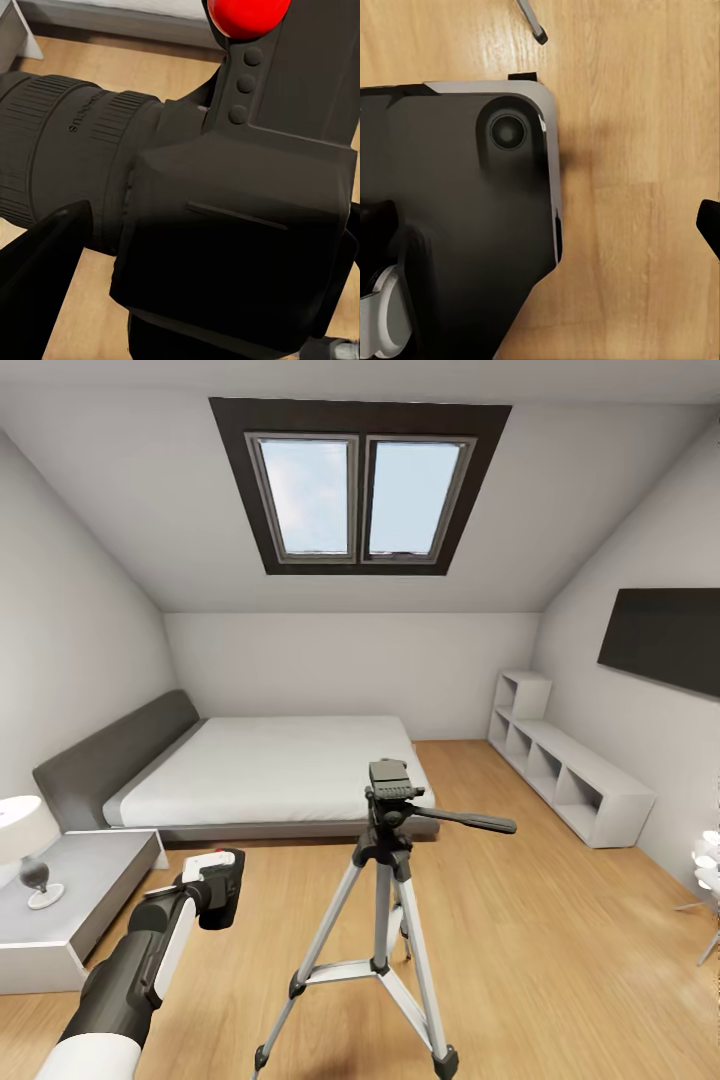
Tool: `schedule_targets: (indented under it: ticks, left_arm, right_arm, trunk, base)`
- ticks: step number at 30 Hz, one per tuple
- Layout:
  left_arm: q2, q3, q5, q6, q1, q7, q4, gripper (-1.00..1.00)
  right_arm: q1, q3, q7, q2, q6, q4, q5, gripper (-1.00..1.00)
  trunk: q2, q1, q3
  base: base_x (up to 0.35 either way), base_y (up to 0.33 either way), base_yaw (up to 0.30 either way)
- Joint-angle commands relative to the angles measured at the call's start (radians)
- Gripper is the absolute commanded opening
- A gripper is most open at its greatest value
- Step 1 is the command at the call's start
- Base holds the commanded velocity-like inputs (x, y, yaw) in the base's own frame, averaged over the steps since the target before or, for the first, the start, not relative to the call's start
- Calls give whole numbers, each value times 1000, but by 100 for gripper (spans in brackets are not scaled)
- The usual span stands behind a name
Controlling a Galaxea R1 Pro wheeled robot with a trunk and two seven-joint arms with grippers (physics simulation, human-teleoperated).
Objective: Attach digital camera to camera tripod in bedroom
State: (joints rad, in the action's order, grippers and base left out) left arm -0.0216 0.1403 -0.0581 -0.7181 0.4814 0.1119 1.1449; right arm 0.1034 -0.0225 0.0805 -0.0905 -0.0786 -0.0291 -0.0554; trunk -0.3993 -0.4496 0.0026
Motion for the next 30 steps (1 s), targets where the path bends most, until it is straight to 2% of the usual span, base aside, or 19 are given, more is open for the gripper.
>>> schedule_targets:
  ticks: [1, 5, 11, 21, 30]
  left_arm:
    - [0, 0, -6, -4, 0, 6, 1, -100]
    - [0, 0, -6, -4, 0, 6, 1, -100]
    - [0, 1, -6, -4, 0, 6, 2, -100]
    - [0, 1, -6, -4, 0, 6, 3, -100]
    - [0, 1, -6, -4, 0, 6, 2, -100]
  right_arm:
    - [1, -2, 5, 0, -6, -3, -6, 100]
    - [1, -2, 5, 0, -6, -3, -8, 100]
    - [1, -2, 5, 2, -6, -3, -9, 100]
    - [1, -2, 5, 1, -7, -3, -9, 100]
    - [1, -2, 5, 1, -7, -3, -8, 100]
  trunk:
    - [-1, 0, 0]
    - [-1, 0, 0]
    - [-1, 0, 0]
    - [-1, 0, 0]
    - [-1, 0, 0]
  base:
    - [0, -202, 0]
    - [0, -211, 0]
    - [0, -26, 7]
    - [0, -1, 204]
    - [0, -11, 42]
